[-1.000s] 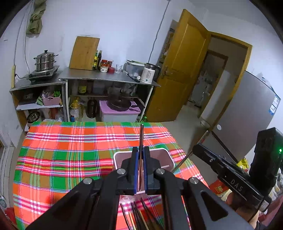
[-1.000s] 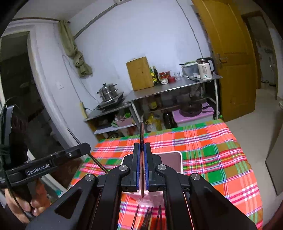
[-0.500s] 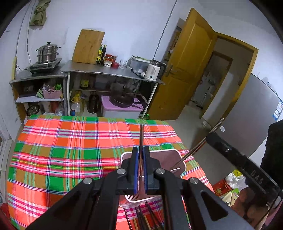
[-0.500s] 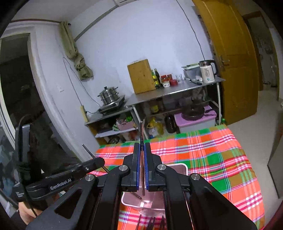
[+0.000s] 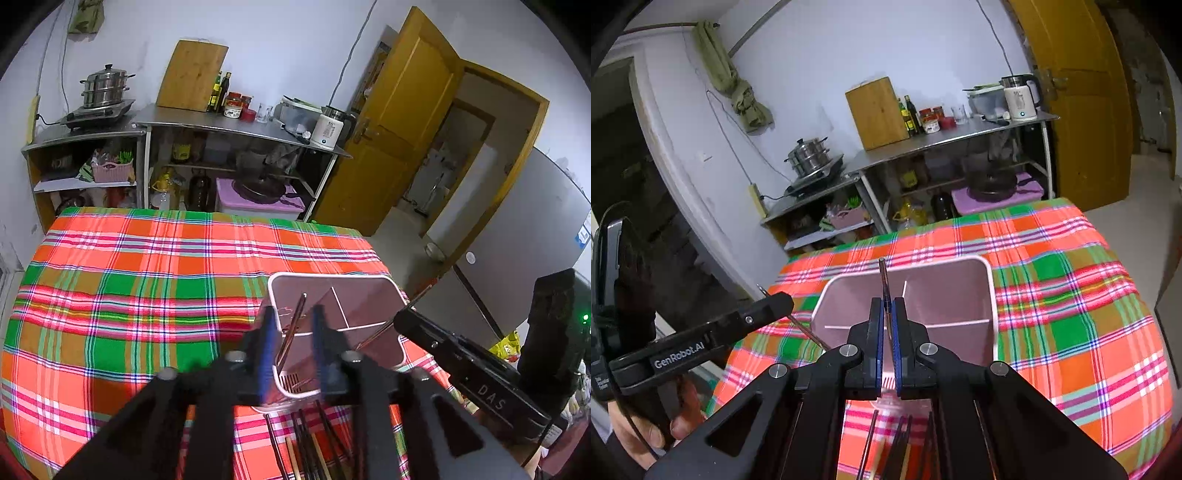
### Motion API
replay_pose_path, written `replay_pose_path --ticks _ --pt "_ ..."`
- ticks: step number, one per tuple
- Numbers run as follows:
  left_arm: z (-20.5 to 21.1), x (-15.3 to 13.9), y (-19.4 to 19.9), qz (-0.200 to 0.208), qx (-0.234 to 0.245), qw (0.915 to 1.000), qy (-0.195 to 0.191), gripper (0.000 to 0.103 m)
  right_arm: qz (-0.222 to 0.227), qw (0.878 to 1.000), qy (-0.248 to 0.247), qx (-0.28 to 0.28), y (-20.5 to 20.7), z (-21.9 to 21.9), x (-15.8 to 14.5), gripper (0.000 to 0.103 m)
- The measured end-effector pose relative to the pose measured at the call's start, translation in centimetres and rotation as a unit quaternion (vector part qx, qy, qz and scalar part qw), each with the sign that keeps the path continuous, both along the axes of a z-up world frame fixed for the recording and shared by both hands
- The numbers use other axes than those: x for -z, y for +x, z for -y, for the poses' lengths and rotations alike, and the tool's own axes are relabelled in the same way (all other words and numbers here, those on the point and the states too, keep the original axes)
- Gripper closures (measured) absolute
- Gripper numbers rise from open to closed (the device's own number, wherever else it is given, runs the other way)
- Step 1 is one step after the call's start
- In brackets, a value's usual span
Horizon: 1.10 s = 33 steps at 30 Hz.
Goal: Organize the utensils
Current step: 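Open the left tool over the basket while the right tool releases its rod, then grasp a black chopstick with the left tool while the right tool grasps another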
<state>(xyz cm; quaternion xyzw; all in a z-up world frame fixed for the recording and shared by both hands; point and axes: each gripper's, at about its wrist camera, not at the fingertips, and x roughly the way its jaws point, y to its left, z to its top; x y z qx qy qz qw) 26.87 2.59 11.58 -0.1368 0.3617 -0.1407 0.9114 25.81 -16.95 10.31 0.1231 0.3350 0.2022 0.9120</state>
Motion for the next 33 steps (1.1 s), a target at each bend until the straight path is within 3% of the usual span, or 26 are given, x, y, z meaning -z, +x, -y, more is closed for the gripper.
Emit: replay_pose_path --ticks 6,15,26,33 --pt "-0.6 -0.5 -2.1 0.013 -0.01 0.9999 -0.001 0.069 0.012 1.0 -0.002 -0.006 -1.5 0.4 -0.4 0.093" --pt "-1.2 0.0 -7.5 0.036 -0.019 0.9991 0.01 0.069 0.042 0.999 0.001 -0.008 -6.0 1.4 -1.2 0.092" --pt "-0.3 6.1 -14.1 -0.001 -0.006 0.9999 0.014 0.069 0.006 1.0 -0.01 -0.016 -12.4 3.6 3.4 0.092" --pt "0.2 9.3 -16.1 -0.032 -0.005 0.9994 0.007 0.069 -0.028 0.999 -0.022 -0.02 -14.6 4.2 6.7 0.092"
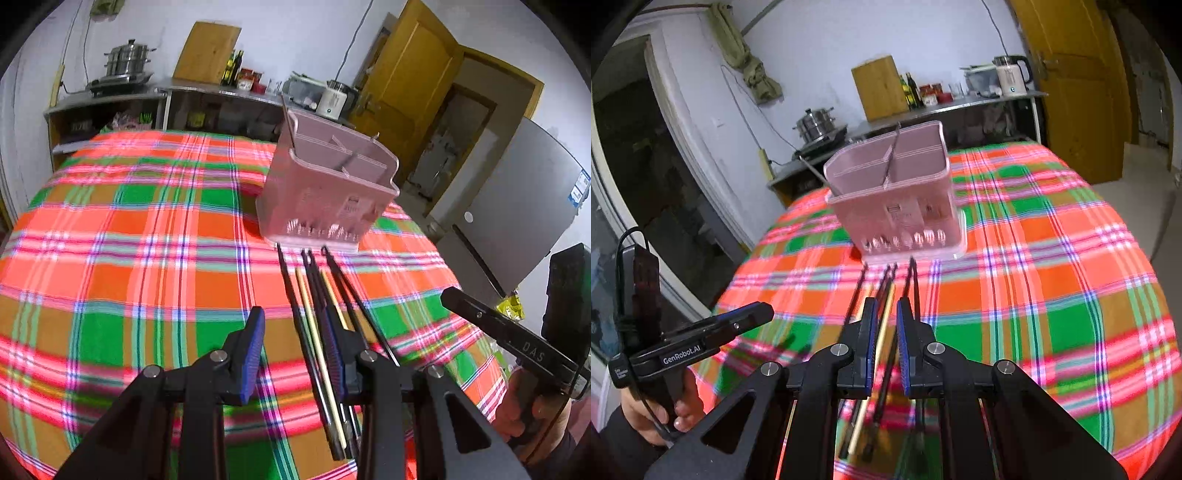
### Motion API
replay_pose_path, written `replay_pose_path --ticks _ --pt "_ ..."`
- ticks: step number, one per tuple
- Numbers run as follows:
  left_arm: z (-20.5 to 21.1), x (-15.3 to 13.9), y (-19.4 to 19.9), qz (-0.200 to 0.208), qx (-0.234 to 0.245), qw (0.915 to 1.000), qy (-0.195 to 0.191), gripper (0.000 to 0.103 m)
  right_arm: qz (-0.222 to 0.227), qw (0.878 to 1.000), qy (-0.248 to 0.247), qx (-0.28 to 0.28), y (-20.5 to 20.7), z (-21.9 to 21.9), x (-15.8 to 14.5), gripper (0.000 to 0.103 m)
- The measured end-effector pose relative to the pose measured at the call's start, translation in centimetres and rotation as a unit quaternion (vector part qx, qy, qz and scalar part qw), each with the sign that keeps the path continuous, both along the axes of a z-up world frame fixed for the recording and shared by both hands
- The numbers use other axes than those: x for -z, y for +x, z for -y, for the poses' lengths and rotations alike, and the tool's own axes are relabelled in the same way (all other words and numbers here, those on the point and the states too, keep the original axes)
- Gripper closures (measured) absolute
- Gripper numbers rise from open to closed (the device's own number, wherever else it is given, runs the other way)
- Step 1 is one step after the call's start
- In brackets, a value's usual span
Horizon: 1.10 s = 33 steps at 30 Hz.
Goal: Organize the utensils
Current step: 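Grasp a black chopstick with the left tool while the right tool grasps another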
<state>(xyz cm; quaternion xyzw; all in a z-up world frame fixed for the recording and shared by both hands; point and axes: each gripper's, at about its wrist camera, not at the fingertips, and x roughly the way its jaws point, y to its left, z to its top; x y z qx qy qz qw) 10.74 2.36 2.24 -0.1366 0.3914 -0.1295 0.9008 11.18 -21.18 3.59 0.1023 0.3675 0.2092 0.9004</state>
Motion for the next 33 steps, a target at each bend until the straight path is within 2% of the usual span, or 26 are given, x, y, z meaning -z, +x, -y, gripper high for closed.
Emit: replay_pose_path --ticks 7,18,24,30,33 --pt "0.6 1.7 0.7 -0.019 -0.004 0.9998 0.006 0.069 -0.017 1.0 -0.016 0.002 0.0 0.0 1.7 0.092" --pt "2.6 3.9 4.8 -0.048 0.0 0.9983 0.033 0.07 -0.048 0.998 -0.035 -0.001 1.6 -0.5 4.2 0.092" --pt "3.7 4.8 6.1 -0.062 0.0 0.9968 0.051 0.076 -0.058 0.997 -0.042 -0.004 2.5 -0.8 5.0 0.092" --pt "3.9 5.1 6.7 -0.062 -0.002 0.996 0.065 0.079 -0.068 0.996 -0.054 -0.01 3.6 -1.4 5.6 0.092" --pt "3.8 5.2 6.9 -0.061 -0.004 0.9958 0.067 0.084 -0.077 0.995 -0.062 -0.015 4.2 -1.9 6.1 0.092"
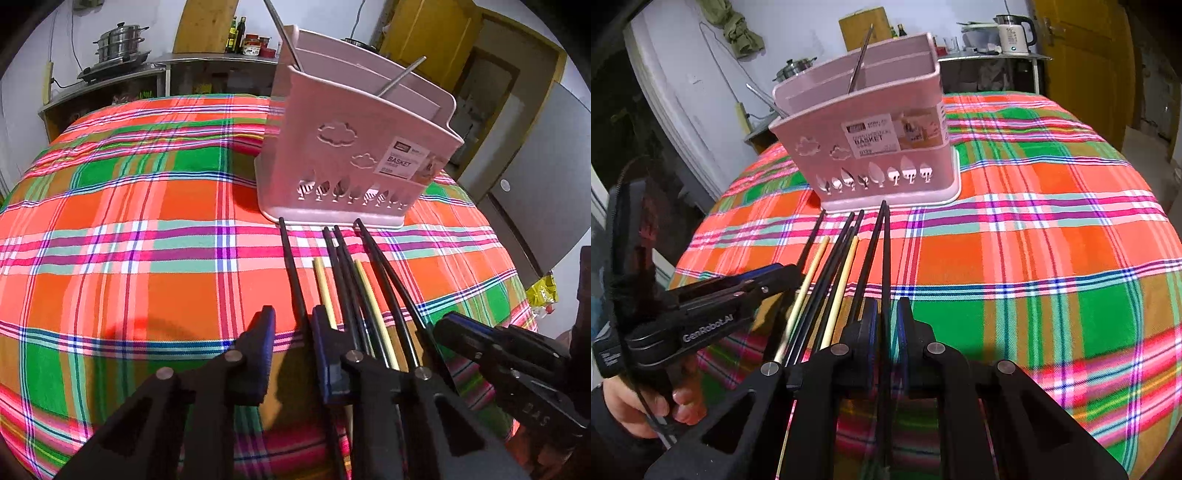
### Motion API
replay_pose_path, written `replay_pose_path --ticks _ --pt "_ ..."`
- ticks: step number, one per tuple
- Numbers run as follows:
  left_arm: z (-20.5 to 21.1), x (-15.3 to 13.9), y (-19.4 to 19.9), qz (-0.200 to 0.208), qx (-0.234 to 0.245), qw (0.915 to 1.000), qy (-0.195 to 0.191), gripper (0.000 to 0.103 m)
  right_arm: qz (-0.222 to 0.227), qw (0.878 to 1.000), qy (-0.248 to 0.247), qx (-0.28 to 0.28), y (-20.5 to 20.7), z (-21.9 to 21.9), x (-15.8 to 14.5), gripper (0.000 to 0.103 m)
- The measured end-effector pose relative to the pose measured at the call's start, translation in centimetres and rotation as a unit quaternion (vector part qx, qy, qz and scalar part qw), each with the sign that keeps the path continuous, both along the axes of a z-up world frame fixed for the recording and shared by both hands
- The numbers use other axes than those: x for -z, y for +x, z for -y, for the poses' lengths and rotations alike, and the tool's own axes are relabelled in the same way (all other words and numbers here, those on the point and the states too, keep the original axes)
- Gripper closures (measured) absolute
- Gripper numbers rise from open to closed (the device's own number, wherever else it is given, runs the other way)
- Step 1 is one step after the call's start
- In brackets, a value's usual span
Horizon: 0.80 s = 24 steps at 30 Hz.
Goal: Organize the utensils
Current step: 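Grasp a black chopstick with the left tool while the right tool grasps another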
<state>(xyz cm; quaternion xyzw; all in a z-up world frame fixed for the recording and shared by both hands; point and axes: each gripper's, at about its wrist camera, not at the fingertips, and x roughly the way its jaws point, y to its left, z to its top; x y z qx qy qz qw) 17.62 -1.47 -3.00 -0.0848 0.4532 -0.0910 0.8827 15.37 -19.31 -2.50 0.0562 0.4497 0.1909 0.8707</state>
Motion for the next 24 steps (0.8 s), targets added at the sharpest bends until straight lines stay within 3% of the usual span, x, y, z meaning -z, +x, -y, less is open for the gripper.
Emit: replay_pose_path --ticks 7,17,24 --pt "0.5 0.0 0.2 0.003 0.011 0.9992 0.037 0.095 -0.012 1.0 -0.024 -0.003 1.2 -1.1 0.9 0.093" --pt "-2.3 0.1 -2.0 -0.006 -0.002 0.9998 0.02 0.097 -0.027 0.999 -0.02 0.04 0.4 1.0 0.7 0.096" --pt "-2.4 0.0 -1.0 -0.023 0.012 0.9996 0.014 0.096 -0.038 0.998 -0.036 0.024 1.7 0.4 0.6 0.096"
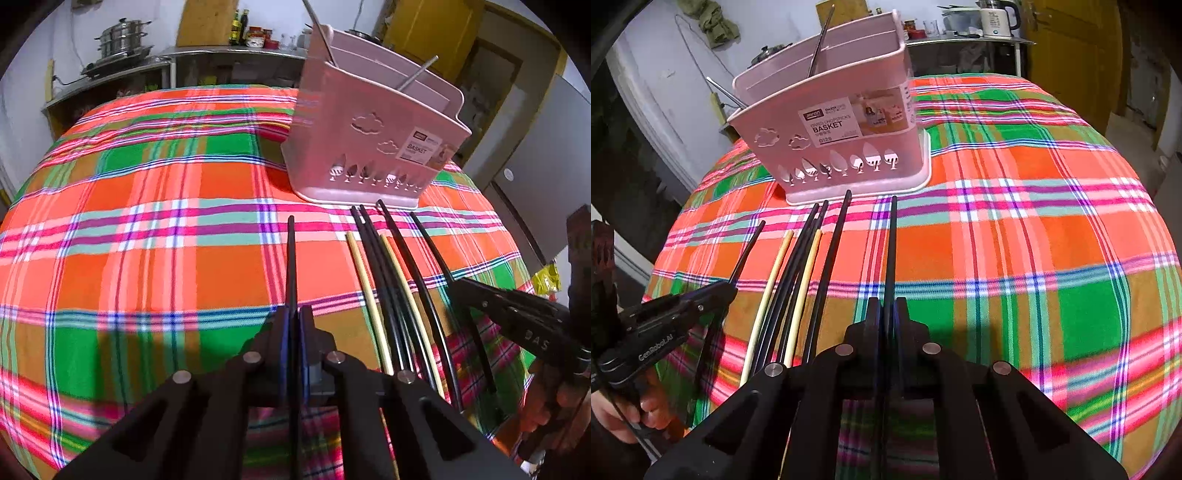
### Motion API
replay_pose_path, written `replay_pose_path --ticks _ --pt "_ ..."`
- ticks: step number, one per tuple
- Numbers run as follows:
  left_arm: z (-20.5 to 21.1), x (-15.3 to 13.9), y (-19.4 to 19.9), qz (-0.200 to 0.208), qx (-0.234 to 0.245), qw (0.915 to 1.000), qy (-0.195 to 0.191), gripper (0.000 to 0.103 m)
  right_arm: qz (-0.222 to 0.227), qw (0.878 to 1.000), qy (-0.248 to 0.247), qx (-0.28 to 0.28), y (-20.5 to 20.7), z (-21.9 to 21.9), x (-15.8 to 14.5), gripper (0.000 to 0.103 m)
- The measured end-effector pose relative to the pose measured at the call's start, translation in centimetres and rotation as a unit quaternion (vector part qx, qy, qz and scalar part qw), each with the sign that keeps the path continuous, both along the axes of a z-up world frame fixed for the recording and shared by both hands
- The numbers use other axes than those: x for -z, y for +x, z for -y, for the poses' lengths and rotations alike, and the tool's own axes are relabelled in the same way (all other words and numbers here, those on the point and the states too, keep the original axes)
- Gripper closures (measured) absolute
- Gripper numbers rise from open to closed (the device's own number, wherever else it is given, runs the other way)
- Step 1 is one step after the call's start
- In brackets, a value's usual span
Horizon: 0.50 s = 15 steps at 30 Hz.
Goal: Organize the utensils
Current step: 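Grasp a black chopstick with the left tool while the right tool grasps another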
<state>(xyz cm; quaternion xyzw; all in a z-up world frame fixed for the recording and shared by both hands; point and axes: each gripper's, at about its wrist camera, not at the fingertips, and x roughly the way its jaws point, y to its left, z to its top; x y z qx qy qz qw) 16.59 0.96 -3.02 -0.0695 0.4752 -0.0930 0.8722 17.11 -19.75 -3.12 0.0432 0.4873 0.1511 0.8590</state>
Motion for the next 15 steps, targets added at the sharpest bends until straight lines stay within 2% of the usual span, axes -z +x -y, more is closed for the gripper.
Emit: replay_pose_path --ticks 9,15 --pt "0.5 0.0 1.9 -0.01 0.011 0.9998 0.01 0.095 -0.007 0.999 -0.036 -0.02 2.1 -1.3 -0.1 0.096" --pt "1.3 -0.1 2.3 -0.009 0.02 0.9991 0.037 0.095 -0.01 0.999 -0.043 -0.026 2.8 -1.7 0.0 0.097"
